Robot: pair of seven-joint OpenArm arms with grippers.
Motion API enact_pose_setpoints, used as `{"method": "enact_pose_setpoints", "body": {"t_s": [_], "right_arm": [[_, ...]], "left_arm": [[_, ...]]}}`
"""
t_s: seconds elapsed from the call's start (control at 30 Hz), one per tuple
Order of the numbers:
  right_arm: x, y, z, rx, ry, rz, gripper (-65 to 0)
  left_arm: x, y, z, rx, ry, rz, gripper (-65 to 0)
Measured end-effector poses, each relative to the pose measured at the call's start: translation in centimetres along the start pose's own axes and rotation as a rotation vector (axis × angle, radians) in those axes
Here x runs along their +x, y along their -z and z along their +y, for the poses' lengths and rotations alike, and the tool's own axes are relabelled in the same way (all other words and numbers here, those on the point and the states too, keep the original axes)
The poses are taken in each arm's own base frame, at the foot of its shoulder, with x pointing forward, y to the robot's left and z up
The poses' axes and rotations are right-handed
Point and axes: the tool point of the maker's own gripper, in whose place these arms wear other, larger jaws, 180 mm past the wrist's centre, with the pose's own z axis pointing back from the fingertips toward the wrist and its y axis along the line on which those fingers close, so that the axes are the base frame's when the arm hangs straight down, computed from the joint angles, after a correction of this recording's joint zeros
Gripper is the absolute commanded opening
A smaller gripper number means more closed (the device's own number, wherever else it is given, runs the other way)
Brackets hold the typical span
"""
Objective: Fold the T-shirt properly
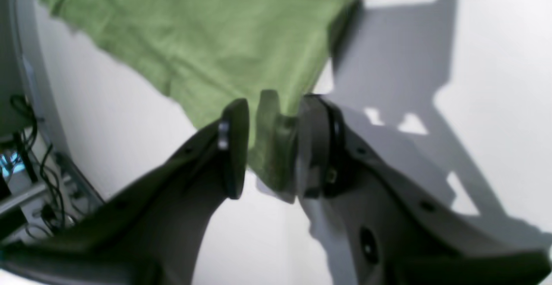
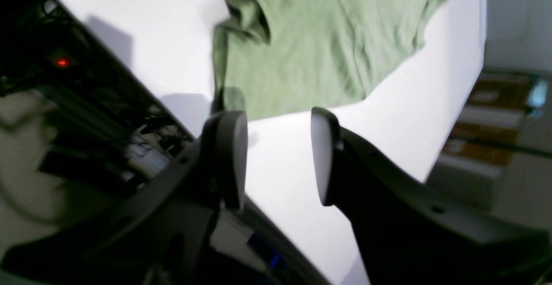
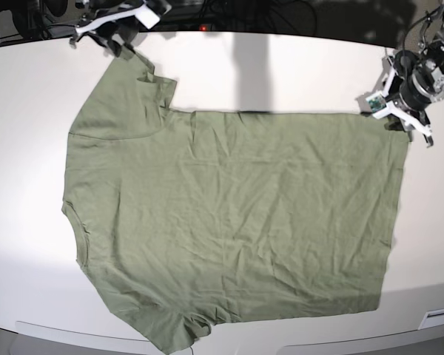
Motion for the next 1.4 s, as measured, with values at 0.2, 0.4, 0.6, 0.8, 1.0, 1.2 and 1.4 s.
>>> {"method": "enact_pose_setpoints", "body": {"t_s": [0.2,0.4,0.6,0.8,1.0,1.2,1.4], "right_arm": [[1.3,-0.8,1.0,0.011,-0.016,-0.044,-39.5],[1.4,-0.8,1.0,0.010,-0.012,-0.047,-39.5],[2.1,-1.0,-1.5,-0.135,-0.035,-0.084,-39.5],[2.0,-1.1,-2.5,-0.180,0.015,-0.088,-39.5],[1.8,-0.6,-1.3,-0.098,0.062,-0.076,-39.5],[0.7,1.4,-1.3,-0.013,0.124,-0.021,-28.2],[-0.9,2.0,0.4,0.120,0.220,0.069,-27.3]], "left_arm": [[-1.2,0.4,-0.3,-0.006,-0.032,0.018,-45.6],[-1.1,0.4,-0.5,-0.011,-0.032,0.008,-50.5],[-0.8,0.4,-1.0,-0.029,-0.020,-0.022,-65.0],[-0.8,0.4,-1.0,-0.029,-0.020,-0.022,-65.0],[-0.8,0.4,-1.0,-0.029,-0.019,-0.022,-65.0],[-0.7,0.4,-1.0,-0.029,-0.020,-0.026,-65.0],[-0.7,0.4,-1.0,-0.029,-0.020,-0.026,-65.0]]}}
